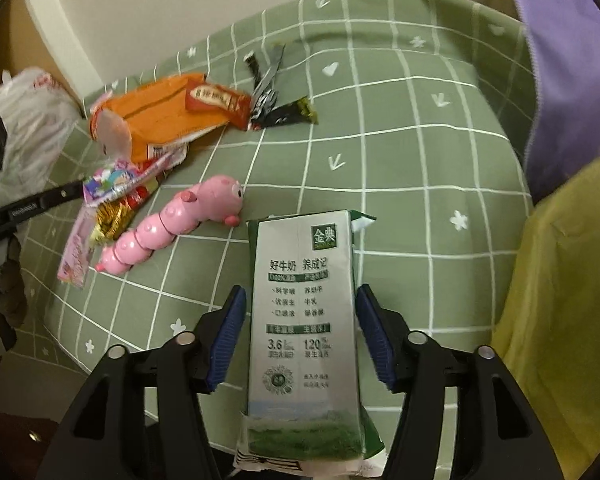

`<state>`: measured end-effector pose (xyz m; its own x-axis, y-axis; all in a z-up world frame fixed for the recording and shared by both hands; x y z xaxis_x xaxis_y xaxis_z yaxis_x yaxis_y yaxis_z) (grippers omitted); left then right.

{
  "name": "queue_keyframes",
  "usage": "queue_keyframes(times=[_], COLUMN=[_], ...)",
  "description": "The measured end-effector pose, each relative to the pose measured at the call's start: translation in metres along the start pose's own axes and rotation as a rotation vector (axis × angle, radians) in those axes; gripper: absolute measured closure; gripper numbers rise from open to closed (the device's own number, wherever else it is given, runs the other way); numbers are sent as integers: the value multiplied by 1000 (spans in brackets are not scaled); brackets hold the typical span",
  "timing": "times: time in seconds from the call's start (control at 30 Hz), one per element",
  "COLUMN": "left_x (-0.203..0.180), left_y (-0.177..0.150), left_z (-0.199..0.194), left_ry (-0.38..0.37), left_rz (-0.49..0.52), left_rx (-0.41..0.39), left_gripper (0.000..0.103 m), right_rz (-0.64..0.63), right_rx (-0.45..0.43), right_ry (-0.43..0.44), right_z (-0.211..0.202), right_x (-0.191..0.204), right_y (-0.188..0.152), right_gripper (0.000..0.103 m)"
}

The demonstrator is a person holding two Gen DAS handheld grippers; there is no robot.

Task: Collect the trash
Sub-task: 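Grasp the pink candy stick with the left gripper while the right holds the carton, then carry both items to the yellow-bagged bin and open both grippers over it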

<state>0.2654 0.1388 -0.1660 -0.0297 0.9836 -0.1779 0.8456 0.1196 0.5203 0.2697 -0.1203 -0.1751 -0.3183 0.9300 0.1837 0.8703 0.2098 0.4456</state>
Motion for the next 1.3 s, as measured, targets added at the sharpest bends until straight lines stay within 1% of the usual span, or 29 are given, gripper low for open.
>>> queue_keyframes(times=[0.07, 0.17, 0.2, 0.23, 0.27, 0.33, 0.37, 0.43, 0.53, 0.57, 0.63, 0.73, 0.8, 0.83, 0.87, 0.9, 0.97, 1.07, 1.17, 1.23, 1.3], left_x=[2, 4, 6, 7, 7, 10, 11, 11, 10, 9, 6, 0, -3, -5, -6, -7, -8, -11, -12, -15, -24], left_y=[-1, -5, -7, -8, -9, -12, -13, -14, -13, -13, -12, -12, -13, -13, -12, -12, -12, -7, 4, 15, 27], left_z=[-1, -3, -4, -5, -6, -8, -8, -6, -3, -2, 4, 17, 22, 23, 22, 21, 16, -1, -30, -53, -75], left_ry=[-4, -8, -7, -5, -5, -15, -16, -19, 10, 19, 39, 97, 127, 131, 131, 124, 97, 100, 111, 134, 126], left_rz=[-3, -5, -6, -7, -9, -14, -17, -26, -18, -10, 18, 62, 88, 103, 113, 115, 112, 119, 115, 117, 122], left_rx=[0, 1, 2, 2, 1, 2, 4, 14, 20, 23, 51, 95, 98, 101, 101, 99, 99, 47, -40, -105, -169], left_gripper=[98, 96, 95, 90, 85, 81, 79, 76, 69, 65, 61, 61, 64, 71, 71, 78, 86, 88, 88, 88, 88], right_rz=[-21, -40, -41, -37, -29, -7, 0, 20, 30, 31, 39, 49, 40, 30, 23, 15, 9, 4, 4, 2, 2], right_rx=[9, 52, 48, 29, -3, -106, -139, -233, -315, -327, -358, -396, -426, -441, -452, -469, -495, -531, -561, -584, -606], right_ry=[-5, -6, -8, -4, 6, 35, 40, 54, 45, 43, 40, 56, 55, 47, 41, 33, 28, 19, 10, 0, -8], right_z=[5, 19, 19, 17, 10, -13, -22, -48, -76, -81, -94, -106, -112, -116, -119, -124, -132, -144, -155, -165, -173], right_x=[3, 3, 2, 2, 2, 1, 0, -4, -7, -8, -13, -18, -18, -16, -16, -15, -15, -17, -20, -22, -24], right_y=[5, 12, 15, 16, 19, 24, 25, 28, 28, 27, 25, 20, 18, 17, 16, 15, 14, 14, 15, 15, 15], right_gripper=[45, 45, 51, 51, 51, 51, 51, 51, 51, 51, 51, 51, 51, 51, 51, 51, 51, 51, 51, 51, 51])
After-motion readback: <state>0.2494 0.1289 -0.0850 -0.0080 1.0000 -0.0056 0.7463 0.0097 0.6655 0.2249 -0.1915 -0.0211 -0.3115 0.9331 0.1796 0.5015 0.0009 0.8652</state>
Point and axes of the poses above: each gripper's, at about its wrist camera, not at the fingertips, and z roughly the way its jaws point, x to its left, y to its top, the point moved 3 cm from there along z, roughly the way its jaws point, and after that the axes turned 5 degrees about y, right-handed, at the moved point
